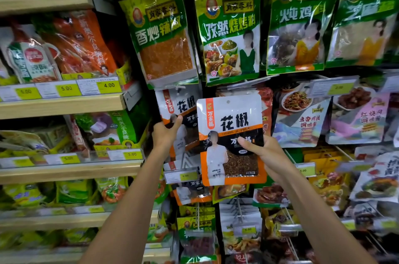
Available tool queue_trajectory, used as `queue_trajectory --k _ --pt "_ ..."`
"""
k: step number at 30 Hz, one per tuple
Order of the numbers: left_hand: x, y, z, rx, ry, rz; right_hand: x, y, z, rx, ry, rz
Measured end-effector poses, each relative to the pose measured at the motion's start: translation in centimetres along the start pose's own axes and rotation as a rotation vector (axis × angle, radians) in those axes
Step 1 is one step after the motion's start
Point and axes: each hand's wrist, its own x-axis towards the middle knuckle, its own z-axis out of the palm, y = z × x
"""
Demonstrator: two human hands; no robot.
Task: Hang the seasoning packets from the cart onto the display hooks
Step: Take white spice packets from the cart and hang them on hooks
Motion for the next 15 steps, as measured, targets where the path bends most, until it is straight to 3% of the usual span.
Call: queue_trajectory --k 3,5,11,15 --pt "-2.1 -0.5 -1.6 0.304 -0.003 0.11 0.3 0.2 0.7 -0.002 -0.009 -0.012" --pt "-3.4 -0.8 -2.9 0.46 0.158 0.227 0.6 0.3 1.5 -0.005 -0.031 -0.009" --pt "-3.8 1.4 -8.1 0.547 0.723 0.812 1.5 0.1 5.2 0.018 -0.117 0.033" --pt "-0.4 1.5 -10.5 0.673 0.836 0.912 2.0 0.1 7.4 0.013 -0.15 0.055"
